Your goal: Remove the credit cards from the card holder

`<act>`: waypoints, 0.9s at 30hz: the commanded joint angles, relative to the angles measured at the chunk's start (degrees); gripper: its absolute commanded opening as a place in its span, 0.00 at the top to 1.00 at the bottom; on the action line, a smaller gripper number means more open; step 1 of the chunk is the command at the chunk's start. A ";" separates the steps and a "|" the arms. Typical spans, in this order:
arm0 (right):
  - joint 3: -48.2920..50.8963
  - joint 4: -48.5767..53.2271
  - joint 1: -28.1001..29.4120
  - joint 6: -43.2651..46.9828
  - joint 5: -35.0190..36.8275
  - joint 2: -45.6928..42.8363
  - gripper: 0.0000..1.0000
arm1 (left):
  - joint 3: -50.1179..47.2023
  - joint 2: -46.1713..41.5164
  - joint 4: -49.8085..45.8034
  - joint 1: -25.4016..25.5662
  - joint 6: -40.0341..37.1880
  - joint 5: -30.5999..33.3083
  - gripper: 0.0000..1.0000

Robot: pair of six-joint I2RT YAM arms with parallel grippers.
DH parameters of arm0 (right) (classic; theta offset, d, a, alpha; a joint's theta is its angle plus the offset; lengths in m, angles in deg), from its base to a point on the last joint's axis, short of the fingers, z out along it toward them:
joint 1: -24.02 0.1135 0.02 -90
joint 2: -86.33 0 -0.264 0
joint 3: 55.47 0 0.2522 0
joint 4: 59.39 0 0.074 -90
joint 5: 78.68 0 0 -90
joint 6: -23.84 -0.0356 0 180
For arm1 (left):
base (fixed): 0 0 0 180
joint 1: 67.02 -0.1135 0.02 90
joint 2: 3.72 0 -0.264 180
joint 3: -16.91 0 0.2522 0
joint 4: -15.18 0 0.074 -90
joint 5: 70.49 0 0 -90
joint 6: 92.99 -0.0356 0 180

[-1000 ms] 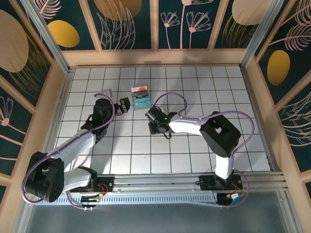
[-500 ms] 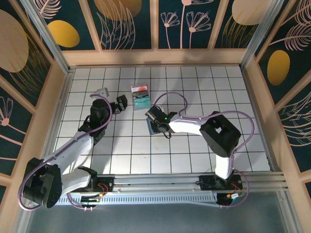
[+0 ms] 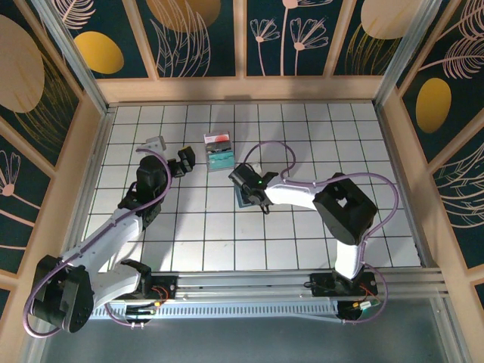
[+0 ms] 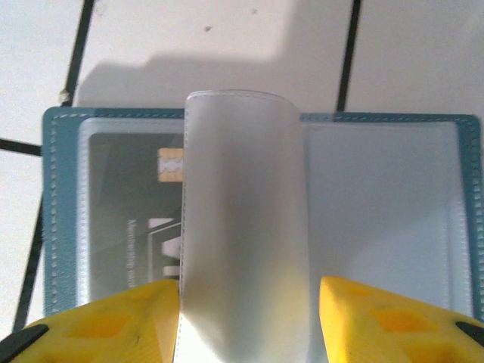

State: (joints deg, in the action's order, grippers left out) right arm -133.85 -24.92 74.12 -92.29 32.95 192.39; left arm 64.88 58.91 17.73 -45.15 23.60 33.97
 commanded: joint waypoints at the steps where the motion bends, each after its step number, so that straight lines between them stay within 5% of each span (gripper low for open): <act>1: 0.88 1.29 -1.27 -1.64 2.81 -3.11 0.50 | -0.41 -0.93 -0.66 -0.14 -1.17 1.02 0.01; 16: 5.52 0.14 -6.17 -1.55 3.40 -7.65 0.53 | 0.92 -1.02 -3.23 0.38 -3.34 0.63 0.01; 27: 11.61 -2.68 -10.24 -1.73 0.31 -12.28 0.54 | 4.53 9.02 -9.19 19.69 -5.07 18.67 0.01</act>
State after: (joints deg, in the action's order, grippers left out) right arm -123.73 -26.32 64.73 -92.66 33.71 182.91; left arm 67.14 64.36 11.53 -29.55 19.47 45.75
